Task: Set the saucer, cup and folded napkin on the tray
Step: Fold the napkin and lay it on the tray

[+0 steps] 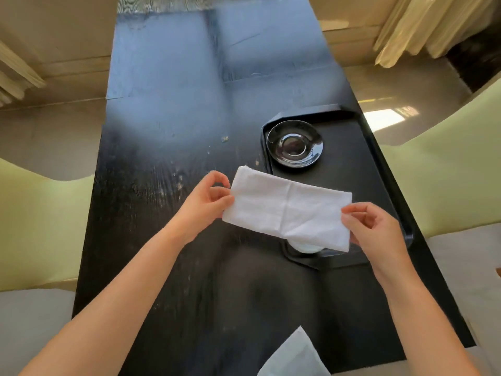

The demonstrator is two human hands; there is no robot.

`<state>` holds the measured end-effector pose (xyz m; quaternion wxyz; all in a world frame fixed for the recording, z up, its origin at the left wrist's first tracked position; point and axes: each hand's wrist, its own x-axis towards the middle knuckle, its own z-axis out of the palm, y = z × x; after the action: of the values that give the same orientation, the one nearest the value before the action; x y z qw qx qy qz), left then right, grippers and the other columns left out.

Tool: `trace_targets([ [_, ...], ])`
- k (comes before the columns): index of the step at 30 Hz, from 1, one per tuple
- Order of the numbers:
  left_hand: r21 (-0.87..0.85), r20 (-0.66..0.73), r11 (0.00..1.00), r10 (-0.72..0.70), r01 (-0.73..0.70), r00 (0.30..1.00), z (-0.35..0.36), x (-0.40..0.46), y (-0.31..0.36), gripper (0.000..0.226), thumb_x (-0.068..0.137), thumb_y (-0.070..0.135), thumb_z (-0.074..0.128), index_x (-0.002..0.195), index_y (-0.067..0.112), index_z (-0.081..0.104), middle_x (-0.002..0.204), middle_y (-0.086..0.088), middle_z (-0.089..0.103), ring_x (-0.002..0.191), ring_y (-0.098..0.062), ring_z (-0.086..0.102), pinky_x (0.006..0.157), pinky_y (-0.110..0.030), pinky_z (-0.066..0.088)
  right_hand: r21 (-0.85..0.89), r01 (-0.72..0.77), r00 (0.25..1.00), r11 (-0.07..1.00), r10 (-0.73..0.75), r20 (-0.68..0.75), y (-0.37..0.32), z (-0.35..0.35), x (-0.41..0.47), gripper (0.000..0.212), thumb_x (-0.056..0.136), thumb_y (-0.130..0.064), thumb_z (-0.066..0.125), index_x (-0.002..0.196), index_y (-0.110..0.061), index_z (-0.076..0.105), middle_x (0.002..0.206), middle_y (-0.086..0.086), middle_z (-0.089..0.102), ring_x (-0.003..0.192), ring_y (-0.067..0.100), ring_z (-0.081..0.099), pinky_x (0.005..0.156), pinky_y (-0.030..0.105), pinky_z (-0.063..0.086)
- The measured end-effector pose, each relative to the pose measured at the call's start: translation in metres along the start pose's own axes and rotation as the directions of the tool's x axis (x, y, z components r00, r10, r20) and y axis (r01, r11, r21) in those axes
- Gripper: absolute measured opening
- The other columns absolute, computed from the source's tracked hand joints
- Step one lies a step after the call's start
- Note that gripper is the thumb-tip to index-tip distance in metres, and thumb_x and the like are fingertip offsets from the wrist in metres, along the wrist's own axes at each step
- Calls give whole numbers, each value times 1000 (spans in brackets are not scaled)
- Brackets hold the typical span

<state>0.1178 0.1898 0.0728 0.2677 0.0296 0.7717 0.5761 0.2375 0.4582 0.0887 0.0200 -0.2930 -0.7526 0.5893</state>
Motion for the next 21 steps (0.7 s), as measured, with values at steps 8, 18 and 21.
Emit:
trace_targets([
  [8, 481, 99, 855, 168, -195, 981, 111, 109, 69, 40, 88, 1, 43, 90, 30, 71, 90, -2, 68, 69, -14, 58, 64, -22, 45, 7, -70, 994, 998, 70, -83, 33, -86, 44, 18, 84, -7, 68, 81, -24, 65, 87, -5, 69, 73, 7, 69, 52, 12, 54],
  [18, 792, 449, 396, 139, -465, 883, 222, 226, 79, 40, 88, 20, 55, 128, 20, 56, 123, -12, 55, 116, -31, 46, 98, -45, 39, 43, -213, 954, 976, 218, -205, 96, -93, 90, 18, 86, -16, 67, 79, -29, 58, 81, -8, 67, 68, 9, 69, 66, 23, 56],
  [21, 835, 475, 249, 127, -492, 871, 234, 244, 69, 56, 85, 33, 57, 138, 24, 42, 133, -9, 47, 124, -29, 36, 107, -46, 25, 22, -228, 952, 973, 227, -204, 102, -86, 99, 17, 87, -16, 66, 81, -29, 57, 80, -10, 65, 71, 7, 67, 61, 13, 50],
])
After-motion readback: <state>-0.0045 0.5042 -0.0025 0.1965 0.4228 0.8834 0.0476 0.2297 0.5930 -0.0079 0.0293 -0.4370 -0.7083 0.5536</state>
